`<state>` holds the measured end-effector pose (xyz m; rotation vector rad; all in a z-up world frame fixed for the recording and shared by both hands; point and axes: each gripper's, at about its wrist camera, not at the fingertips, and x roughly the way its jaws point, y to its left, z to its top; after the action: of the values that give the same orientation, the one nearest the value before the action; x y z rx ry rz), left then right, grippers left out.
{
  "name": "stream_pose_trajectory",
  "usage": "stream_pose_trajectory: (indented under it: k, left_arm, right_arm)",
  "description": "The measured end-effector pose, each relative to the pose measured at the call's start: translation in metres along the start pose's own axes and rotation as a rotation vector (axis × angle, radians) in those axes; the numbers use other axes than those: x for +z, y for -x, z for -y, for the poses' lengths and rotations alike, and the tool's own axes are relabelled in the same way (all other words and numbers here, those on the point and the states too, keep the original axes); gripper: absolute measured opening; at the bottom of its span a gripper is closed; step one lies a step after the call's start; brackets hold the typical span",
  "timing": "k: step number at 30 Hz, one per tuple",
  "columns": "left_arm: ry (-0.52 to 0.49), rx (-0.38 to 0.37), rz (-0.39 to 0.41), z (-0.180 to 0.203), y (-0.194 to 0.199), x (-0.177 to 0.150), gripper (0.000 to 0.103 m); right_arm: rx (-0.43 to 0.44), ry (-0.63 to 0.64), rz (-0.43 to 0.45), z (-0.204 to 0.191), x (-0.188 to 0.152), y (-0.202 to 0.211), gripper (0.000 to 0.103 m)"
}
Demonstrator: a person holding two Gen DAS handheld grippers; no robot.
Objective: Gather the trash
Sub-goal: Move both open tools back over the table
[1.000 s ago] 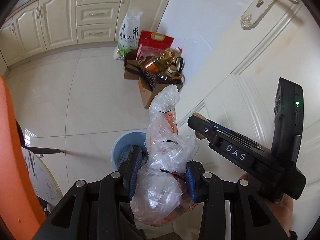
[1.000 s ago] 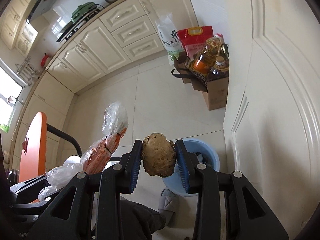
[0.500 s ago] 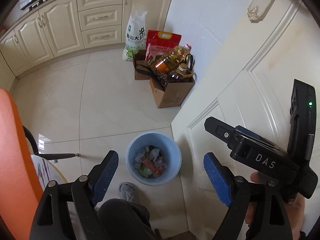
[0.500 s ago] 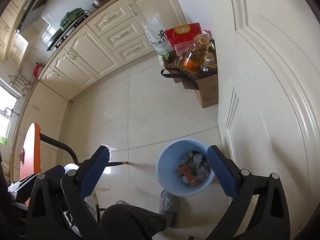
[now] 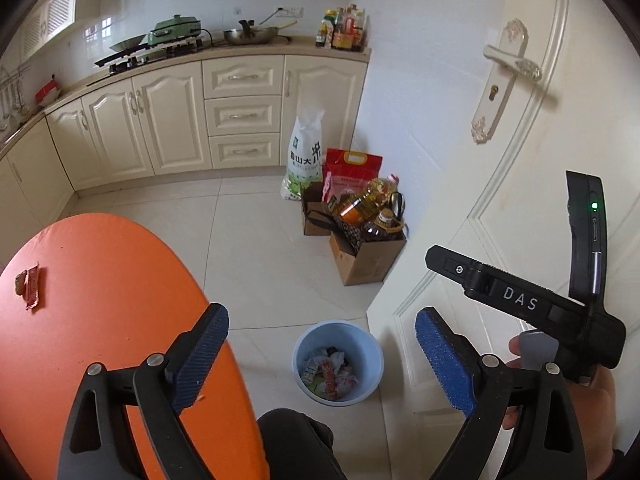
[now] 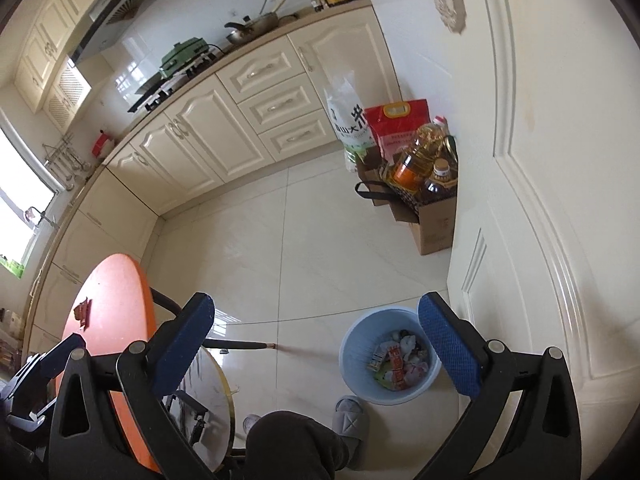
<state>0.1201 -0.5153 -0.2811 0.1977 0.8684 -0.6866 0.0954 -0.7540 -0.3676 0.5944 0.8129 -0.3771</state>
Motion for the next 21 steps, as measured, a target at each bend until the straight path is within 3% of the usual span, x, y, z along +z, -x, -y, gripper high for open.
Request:
stream_pose_trajectory:
  k: [14,21]
  left_arm:
    - [0.162,0.154,0.224,-0.095,0.172,-0.086,0.096]
    - [0.252,0.239,0.282,-0.122,0.233,-0.144,0.097]
  right_arm:
    - [0.139,0.235,0.133,-0.157,-0.023,0.075,0.103]
    - [0.198,0.347,0.161,-0.229,-0.051,0.094,0.103]
